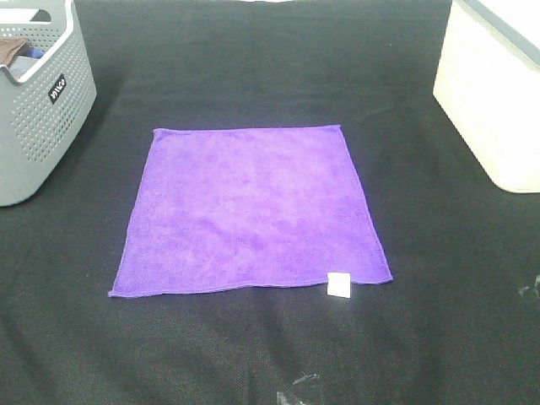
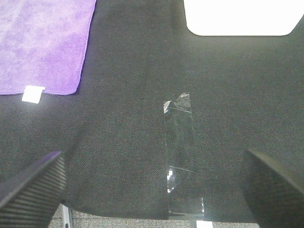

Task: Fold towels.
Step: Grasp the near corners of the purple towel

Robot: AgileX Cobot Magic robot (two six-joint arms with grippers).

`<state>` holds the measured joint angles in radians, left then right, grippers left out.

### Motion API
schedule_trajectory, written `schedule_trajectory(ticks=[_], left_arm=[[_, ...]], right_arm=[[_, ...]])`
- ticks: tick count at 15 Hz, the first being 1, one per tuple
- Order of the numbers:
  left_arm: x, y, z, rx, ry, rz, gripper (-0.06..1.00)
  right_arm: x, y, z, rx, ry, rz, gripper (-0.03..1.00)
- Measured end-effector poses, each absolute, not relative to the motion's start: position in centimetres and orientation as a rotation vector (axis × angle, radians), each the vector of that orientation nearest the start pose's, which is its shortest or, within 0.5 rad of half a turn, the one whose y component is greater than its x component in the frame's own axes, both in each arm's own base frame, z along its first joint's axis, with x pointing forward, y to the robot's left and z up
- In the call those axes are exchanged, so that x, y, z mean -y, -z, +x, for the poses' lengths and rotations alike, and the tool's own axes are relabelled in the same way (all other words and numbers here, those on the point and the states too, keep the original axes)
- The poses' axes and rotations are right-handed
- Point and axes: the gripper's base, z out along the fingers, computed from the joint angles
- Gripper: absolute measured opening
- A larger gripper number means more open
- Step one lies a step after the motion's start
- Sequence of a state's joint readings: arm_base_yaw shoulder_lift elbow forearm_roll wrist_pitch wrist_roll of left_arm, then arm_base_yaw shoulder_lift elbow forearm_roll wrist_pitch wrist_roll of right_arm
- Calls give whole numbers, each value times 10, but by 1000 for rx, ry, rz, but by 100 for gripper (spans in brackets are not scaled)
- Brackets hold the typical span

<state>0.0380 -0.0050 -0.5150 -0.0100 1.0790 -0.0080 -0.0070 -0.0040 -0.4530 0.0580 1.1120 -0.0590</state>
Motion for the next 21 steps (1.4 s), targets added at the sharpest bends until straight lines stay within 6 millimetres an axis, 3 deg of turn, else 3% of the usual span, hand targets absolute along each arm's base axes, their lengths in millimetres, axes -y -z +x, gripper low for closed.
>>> schedule_trajectory(ticks=[9,11,12,14,15,16,17,19,21], left_arm=[[1,-280,-8,-2042,-7,-46,99],[0,-297,0,-2136,-36,-15,99],[-1,-318,14,-2226,-49,-2,99],[-4,-343,74,-2454,-50,-19,98],[-4,-343,74,-2454,-50,-19,98],[-3,-331,131,-2658,16,-15,98],[1,-316,160,-2750,90,3,98],[9,-283,213,-2816,261,6,98],[23,-253,253,-2841,392,64,98]], right_arm=[[-5,-260,-3,-2137,-32,-59,96],[-7,-273,12,-2275,-82,-45,96],[-8,-285,33,-2375,-99,-35,96],[-8,-315,95,-2556,-120,-25,96],[-8,-315,95,-2556,-120,-25,96],[-9,-325,151,-2651,-137,-53,96],[-11,-317,188,-2708,-166,-91,96],[-19,-297,238,-2740,-299,-149,96],[-31,-267,271,-2750,-493,-175,96]])
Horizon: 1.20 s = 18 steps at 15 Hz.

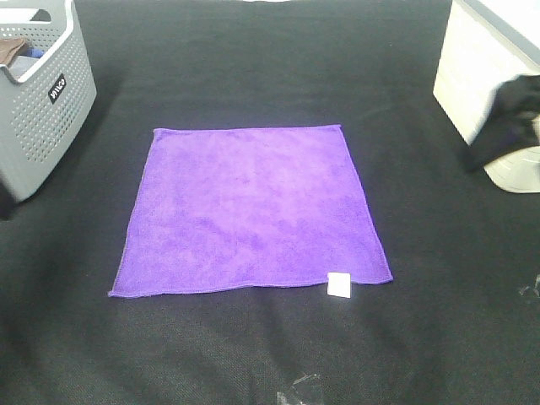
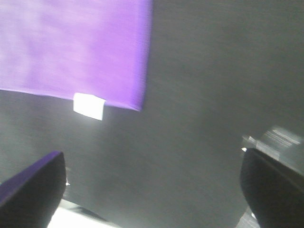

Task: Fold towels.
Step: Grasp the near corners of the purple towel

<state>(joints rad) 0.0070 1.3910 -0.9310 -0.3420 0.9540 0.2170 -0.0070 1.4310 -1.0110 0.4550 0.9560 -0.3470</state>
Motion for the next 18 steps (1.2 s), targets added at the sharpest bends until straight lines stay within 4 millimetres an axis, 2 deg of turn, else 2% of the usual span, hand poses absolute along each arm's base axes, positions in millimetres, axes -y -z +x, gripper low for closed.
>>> schedule_trajectory(ticks=[3,4,6,10,12,13,18], left_arm=[[53,-208,303,-2869,469,98,98],[57,-198,308,-2891,490,81,98],[58,-191,312,-2902,511,61,98],[59,-189,314,-2881,522,44,98],[60,-177,317,-2918,541,21,98],[60,-177,317,-2918,541,21,98],[64,-134,336,-2983,579,48,98]], right_arm=[[-43,-215,305,-2772,-719,-213,96],[-44,-204,308,-2793,-743,-215,96],[-44,-195,311,-2816,-761,-206,96],[-45,-194,309,-2832,-782,-215,96],[-46,-185,310,-2852,-800,-198,96],[-46,-185,310,-2852,-800,-198,96],[-43,-128,332,-2945,-779,-86,95]])
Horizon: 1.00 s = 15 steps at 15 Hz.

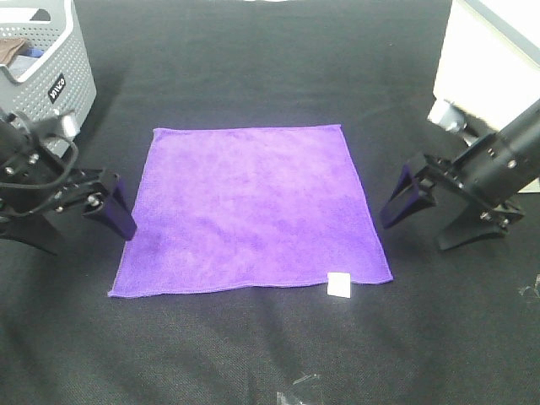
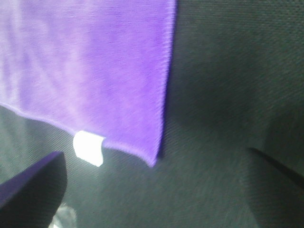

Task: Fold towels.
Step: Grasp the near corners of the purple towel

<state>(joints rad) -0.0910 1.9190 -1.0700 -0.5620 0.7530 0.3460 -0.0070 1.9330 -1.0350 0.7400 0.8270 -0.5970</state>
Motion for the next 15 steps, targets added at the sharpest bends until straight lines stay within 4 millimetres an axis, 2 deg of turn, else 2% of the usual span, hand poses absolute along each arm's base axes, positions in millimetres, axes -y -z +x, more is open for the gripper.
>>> schedule_trajectory(ticks=[4,12,15], left_arm=[[64,-115,337,-3028,579,76,98],[64,-107,340,-3050,584,86,97],[77,-105,338,-3057,553,180,96]], right_arm=[[-44,-105,335,-2993,-809,-35,93],[-43,-102,338,-2992,-800,-16,92],[-48,-102,339,-2989,-785,-30,90]])
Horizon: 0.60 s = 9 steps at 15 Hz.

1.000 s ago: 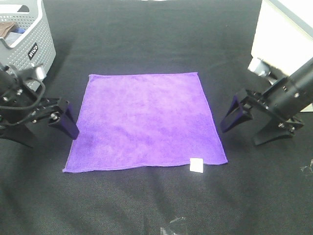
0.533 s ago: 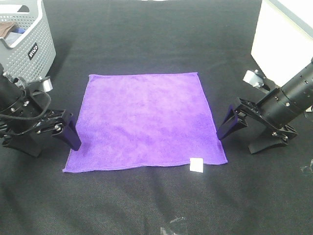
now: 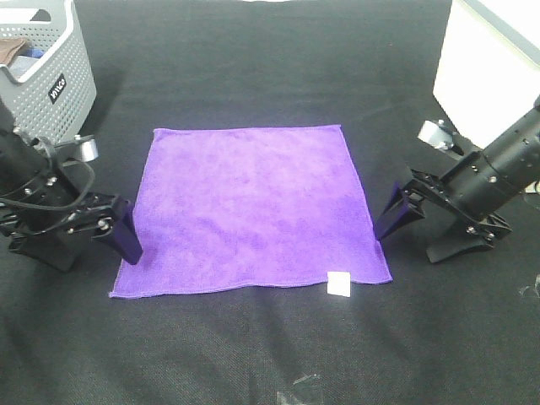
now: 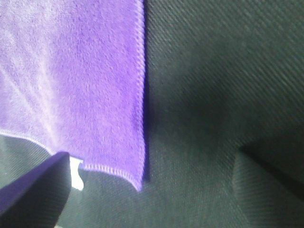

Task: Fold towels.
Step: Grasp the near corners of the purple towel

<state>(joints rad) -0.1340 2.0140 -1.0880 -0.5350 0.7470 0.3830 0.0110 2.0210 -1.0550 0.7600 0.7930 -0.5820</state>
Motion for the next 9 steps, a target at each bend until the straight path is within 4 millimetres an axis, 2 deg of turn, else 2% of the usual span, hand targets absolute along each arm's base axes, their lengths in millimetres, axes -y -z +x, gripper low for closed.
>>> schedule_trajectory(ticks=[1,4,7,9], left_arm=[[77,-105,338,-3057,553,180,96],[104,-103,335,-3040,576,238,95],[135,-105,334,-3018,645,251,94],[144,-107,336,-3011,689,224,93]], right_arm=[[-48,-102,339,-2989,-785,-30,90],[-89,-102,339,-2942,-689,-172,89],[-112,-102,337,-2910,-649,-245,85],[-124,-102,334,-2900,-648,-280,83]])
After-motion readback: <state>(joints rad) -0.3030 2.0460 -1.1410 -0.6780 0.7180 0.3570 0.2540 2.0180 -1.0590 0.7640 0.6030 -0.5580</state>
